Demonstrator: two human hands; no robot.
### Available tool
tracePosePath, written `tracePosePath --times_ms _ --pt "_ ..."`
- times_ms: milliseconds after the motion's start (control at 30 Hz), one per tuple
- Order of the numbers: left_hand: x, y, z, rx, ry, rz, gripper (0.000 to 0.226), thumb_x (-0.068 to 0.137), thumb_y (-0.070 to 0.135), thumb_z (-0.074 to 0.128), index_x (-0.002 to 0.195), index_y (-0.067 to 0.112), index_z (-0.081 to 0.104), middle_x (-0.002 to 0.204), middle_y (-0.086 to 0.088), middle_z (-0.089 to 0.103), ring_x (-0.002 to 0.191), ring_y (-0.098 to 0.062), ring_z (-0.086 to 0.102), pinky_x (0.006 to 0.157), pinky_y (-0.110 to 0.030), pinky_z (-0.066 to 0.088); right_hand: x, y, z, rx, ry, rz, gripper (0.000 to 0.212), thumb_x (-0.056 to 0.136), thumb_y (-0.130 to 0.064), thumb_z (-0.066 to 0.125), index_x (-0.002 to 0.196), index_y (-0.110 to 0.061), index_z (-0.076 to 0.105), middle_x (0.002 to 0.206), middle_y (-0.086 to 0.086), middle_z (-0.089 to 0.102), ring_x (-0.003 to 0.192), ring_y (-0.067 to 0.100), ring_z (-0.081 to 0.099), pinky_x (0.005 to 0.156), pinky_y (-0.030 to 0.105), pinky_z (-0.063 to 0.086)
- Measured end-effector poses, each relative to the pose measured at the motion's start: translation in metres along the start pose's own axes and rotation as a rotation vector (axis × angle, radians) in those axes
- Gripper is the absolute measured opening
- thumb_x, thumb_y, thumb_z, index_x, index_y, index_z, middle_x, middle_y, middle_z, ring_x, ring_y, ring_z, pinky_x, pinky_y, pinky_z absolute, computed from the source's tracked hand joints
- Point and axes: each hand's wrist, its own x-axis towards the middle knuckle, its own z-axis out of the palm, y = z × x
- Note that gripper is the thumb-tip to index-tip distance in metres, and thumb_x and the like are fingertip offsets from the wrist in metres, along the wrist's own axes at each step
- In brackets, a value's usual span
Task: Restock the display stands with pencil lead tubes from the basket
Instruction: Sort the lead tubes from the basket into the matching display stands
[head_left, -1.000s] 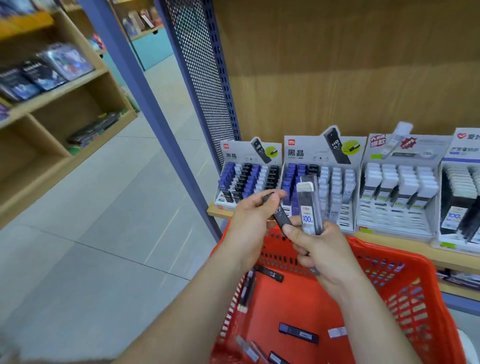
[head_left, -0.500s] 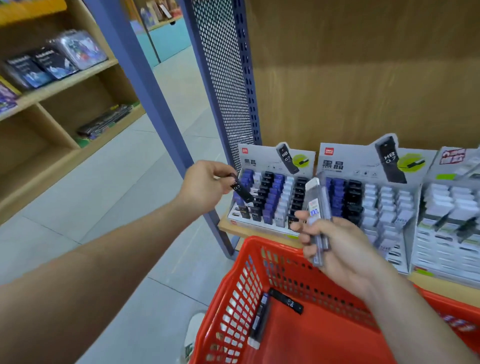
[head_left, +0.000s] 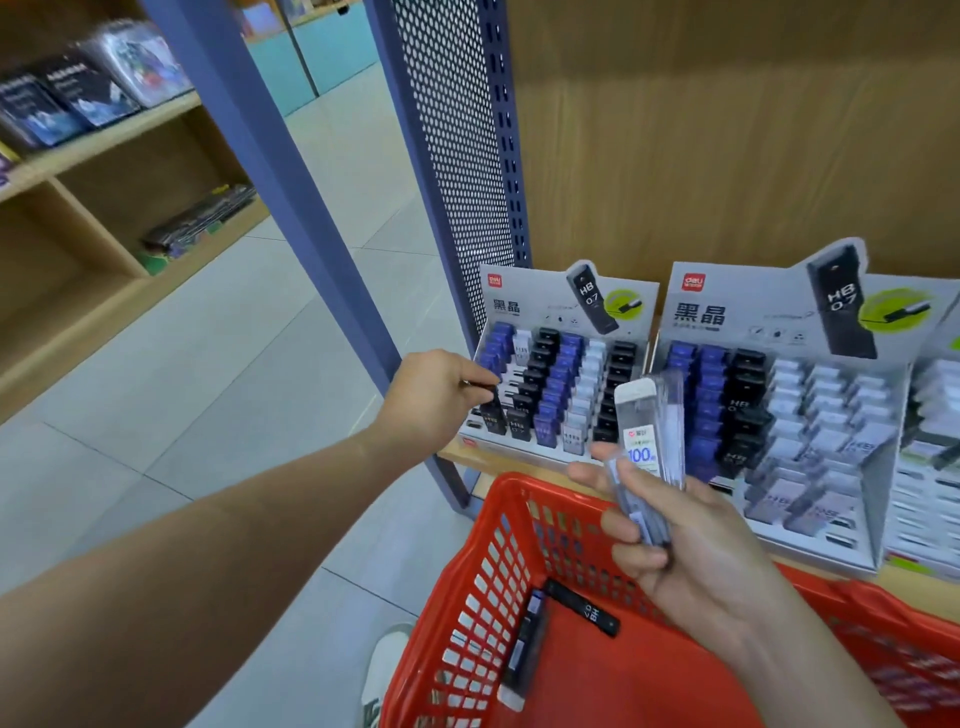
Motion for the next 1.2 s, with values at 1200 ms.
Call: tracePosePath --times_ms 1200 --pt "-0.03 0.099 -0.02 -0.606 -0.556 0.048 0.011 0.078 0.004 0.072 0.088 0.007 0.072 0.075 -0.006 0.071 0.066 -0.01 0.066 0.061 -0.017 0.053 -0.016 -0.014 0.013 0.147 0.067 -0.079 0.029 0.089 -0.032 0.063 0.086 -0.003 0.065 0.067 0.006 0.063 0.038 0.003 0.032 0.031 0.013 0.022"
